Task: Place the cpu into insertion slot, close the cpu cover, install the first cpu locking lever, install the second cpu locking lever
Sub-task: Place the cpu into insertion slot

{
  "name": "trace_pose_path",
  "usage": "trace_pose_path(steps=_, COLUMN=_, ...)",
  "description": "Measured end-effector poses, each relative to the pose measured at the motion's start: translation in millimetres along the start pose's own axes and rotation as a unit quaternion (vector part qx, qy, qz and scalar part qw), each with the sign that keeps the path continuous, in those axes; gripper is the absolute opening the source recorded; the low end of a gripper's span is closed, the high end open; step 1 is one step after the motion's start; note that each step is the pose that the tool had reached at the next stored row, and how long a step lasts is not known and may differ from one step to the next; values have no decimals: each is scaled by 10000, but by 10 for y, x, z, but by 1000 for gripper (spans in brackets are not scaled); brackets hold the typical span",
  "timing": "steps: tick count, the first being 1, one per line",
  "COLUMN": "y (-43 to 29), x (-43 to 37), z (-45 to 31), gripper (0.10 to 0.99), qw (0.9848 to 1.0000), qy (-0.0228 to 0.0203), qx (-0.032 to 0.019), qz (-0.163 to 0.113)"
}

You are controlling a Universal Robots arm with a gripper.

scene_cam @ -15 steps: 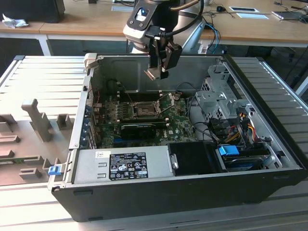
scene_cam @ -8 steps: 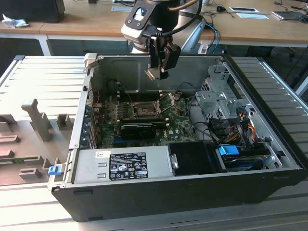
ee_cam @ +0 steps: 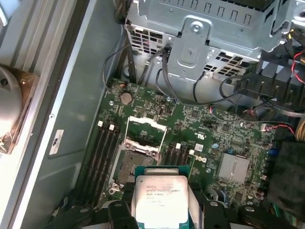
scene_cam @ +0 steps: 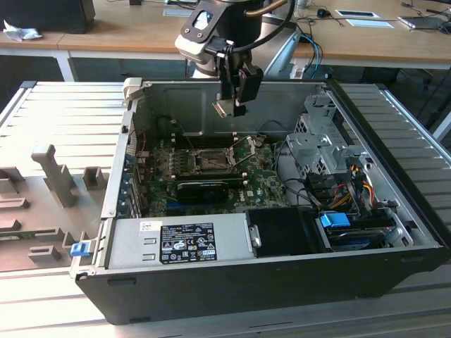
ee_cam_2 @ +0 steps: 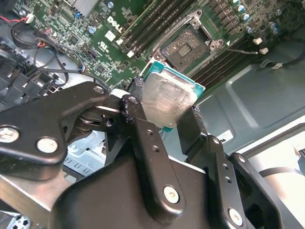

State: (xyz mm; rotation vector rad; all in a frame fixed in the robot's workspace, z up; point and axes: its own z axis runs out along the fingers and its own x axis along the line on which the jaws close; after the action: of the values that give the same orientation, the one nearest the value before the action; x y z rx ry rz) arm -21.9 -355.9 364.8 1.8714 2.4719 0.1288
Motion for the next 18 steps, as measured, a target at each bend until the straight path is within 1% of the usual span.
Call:
trace_pose_path(steps=10, y=0, x=0, z=4, gripper=525, qw=9994, qy=-30, qx=-6, qz=331)
trace_pose_path(steps=18, y=-1, x=0, z=7, gripper=525, qw=9982, qy=-54, qx=-11, qz=594)
